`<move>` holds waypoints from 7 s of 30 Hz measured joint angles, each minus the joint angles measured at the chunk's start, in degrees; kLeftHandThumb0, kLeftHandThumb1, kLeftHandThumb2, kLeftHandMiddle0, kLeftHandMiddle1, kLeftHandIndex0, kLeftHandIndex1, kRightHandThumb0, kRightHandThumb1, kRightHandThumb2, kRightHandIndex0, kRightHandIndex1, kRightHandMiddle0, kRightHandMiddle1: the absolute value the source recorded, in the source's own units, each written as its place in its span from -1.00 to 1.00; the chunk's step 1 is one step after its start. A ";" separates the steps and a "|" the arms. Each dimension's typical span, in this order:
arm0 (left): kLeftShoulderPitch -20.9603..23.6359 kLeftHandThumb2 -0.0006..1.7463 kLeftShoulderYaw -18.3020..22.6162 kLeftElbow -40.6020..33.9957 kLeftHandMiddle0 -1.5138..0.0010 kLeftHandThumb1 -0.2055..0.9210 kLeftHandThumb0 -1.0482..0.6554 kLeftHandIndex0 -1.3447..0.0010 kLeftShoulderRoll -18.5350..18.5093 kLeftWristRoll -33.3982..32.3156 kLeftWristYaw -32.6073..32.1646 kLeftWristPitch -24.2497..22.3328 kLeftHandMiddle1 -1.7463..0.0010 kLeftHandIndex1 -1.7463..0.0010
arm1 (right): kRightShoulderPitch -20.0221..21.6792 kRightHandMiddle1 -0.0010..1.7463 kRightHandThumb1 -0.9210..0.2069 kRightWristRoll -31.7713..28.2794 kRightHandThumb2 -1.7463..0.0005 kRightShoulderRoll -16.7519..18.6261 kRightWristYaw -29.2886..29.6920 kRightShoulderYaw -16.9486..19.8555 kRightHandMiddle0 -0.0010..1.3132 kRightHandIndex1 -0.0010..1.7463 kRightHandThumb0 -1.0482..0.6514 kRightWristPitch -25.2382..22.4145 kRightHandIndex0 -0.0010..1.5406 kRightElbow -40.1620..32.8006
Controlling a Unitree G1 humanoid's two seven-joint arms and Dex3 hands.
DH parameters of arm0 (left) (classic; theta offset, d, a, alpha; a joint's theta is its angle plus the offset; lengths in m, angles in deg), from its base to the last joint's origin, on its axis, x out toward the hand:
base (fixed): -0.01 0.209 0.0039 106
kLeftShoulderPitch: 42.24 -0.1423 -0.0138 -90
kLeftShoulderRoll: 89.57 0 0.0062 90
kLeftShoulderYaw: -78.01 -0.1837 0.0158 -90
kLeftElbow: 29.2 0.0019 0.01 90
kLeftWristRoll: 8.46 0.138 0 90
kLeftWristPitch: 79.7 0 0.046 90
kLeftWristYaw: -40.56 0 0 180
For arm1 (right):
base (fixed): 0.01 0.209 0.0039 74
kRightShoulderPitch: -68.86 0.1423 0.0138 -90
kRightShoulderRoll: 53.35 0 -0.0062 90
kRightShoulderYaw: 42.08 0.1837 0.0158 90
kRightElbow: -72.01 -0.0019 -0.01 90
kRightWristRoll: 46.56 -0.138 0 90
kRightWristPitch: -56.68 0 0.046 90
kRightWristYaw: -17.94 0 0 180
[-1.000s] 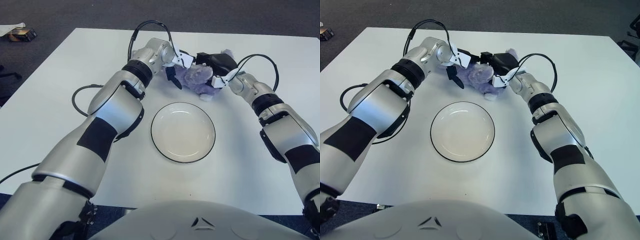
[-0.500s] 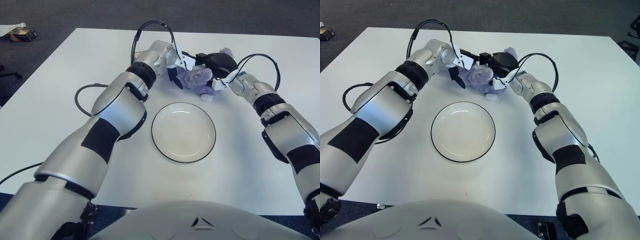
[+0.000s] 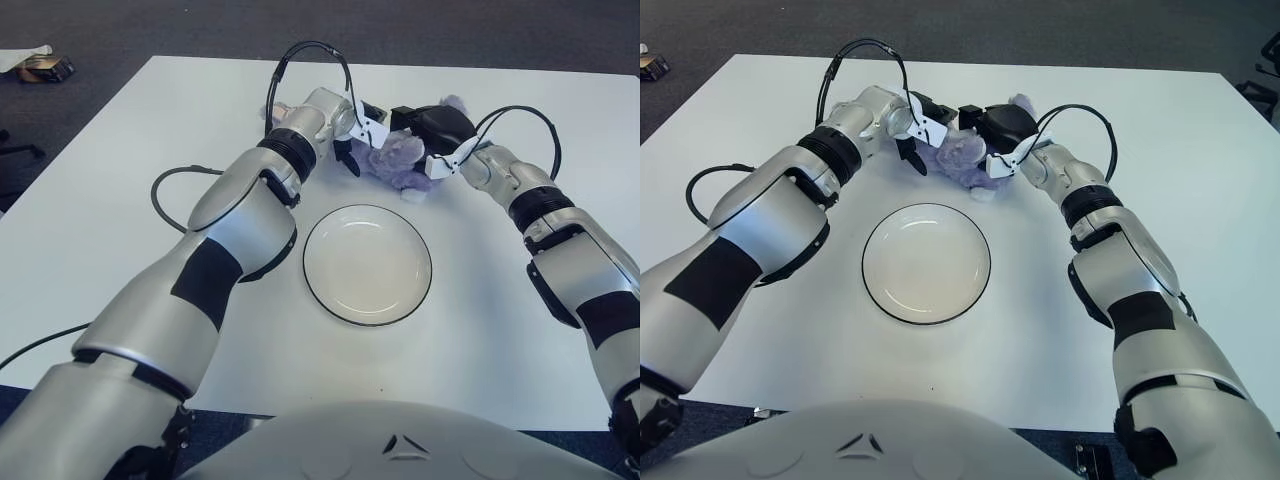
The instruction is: Put the doll into the plate.
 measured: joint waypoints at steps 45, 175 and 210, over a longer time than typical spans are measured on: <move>-0.66 -0.08 -0.22 1.06 0.68 0.40 -0.54 0.95 0.36 0.04 -2.18 0.86 -0.09 -0.60 | -4.96 1.00 0.65 -1.87 -0.88 -0.92 -1.21 6.09 -0.04 0.83 0.23 -3.64 0.18 -7.17; -20.49 0.97 14.02 -5.67 -0.26 -0.80 0.23 -0.05 -8.78 -10.47 -42.95 8.52 -0.83 -1.00 | -21.23 1.00 -1.00 -40.56 0.40 -1.21 -18.42 51.77 -0.70 0.89 -0.19 -49.08 -0.48 -33.82; -32.68 1.00 21.28 -31.06 -0.15 -0.75 0.23 -0.03 -13.46 -13.74 -43.09 10.55 -1.00 -1.00 | -14.76 1.00 -1.00 -39.75 0.39 -0.91 -19.09 45.43 -0.71 0.80 -0.18 -36.18 -0.57 -6.33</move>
